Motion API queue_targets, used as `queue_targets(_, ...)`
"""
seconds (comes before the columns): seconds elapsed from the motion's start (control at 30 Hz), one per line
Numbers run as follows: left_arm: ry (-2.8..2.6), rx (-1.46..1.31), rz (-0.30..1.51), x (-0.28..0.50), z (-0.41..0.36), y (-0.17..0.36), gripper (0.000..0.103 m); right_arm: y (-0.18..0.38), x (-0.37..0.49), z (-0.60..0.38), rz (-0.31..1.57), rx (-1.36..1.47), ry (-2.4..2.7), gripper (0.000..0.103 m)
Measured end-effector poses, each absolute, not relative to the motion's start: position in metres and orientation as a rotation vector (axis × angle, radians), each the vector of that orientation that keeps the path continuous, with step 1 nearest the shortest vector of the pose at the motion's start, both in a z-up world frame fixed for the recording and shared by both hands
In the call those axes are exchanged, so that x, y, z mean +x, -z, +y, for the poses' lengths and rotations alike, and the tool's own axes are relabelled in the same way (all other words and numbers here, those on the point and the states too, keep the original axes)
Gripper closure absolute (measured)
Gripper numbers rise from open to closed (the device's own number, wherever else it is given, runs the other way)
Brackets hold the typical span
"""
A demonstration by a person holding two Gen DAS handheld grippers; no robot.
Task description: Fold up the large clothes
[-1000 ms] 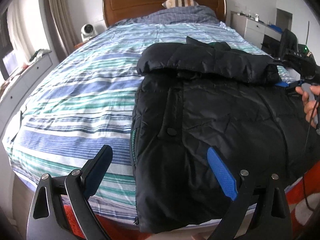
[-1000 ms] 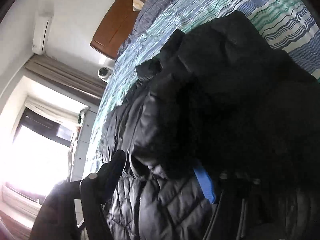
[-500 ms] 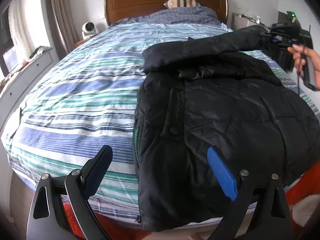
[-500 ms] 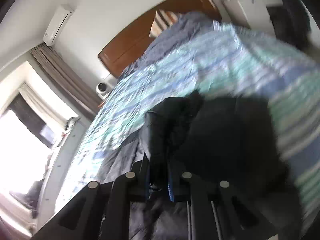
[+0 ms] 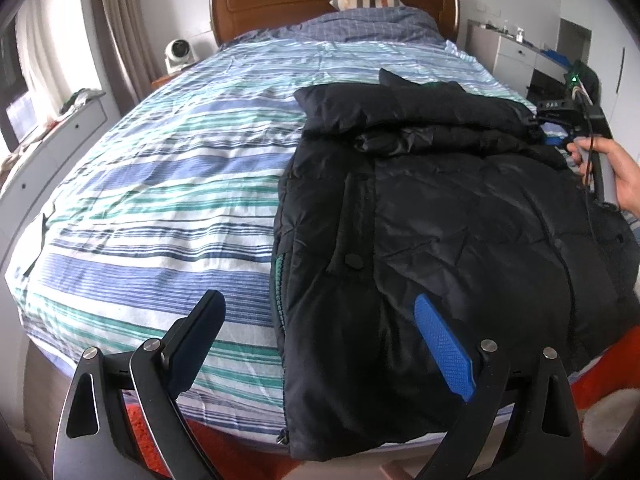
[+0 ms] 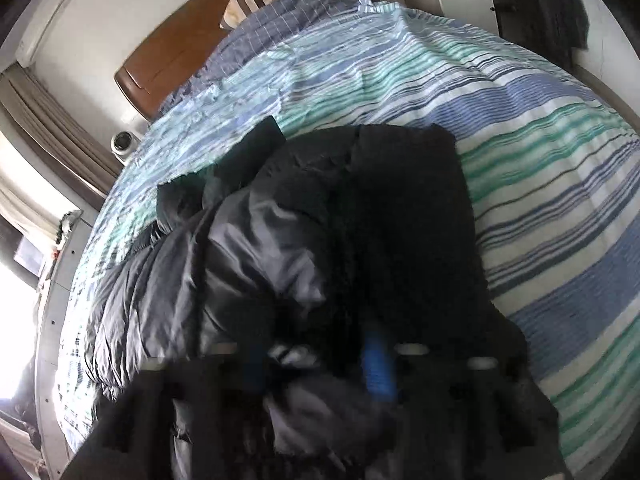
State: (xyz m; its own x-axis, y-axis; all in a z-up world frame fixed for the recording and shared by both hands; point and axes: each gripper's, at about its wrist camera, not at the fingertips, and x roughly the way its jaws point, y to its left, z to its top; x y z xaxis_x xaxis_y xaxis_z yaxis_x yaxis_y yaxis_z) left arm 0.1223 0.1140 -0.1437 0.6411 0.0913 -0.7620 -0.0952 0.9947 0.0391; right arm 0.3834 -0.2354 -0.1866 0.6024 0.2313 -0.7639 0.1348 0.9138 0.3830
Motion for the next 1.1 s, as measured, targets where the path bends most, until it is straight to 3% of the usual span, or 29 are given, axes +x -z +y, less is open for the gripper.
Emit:
queue_targets(0.37,-0.059,-0.029,0.886,0.135,0.108,0.132,0.007,0.094,0.363,-0.194,0.693,0.110,-0.094,0.035)
queue_targets(0.5,-0.022,0.023,0.900,0.141,0.098,0.124,0.007,0.114,0.384,-0.155,0.773,0.011,-0.180,0.035)
queue_targets(0.63,0.058,0.079,0.902,0.157,0.094,0.097,0.006,0.179,0.414,-0.162,1.001,0.044,-0.133,0.035)
queue_targets(0.87,0.215,-0.031,0.881,0.237,0.102,0.052,0.003,0.202,0.415,-0.178,1.033,0.113,-0.191,0.035)
queue_targets(1.07,0.180,-0.018,0.923,0.357,0.083,0.091,0.007,0.212,0.414,-0.180,1.034,0.119,-0.197,0.035)
queue_targets(1.1,0.158,-0.007,0.928,0.378,0.079,0.107,0.014,0.213,0.414,-0.180,1.031,0.119,-0.194,0.035)
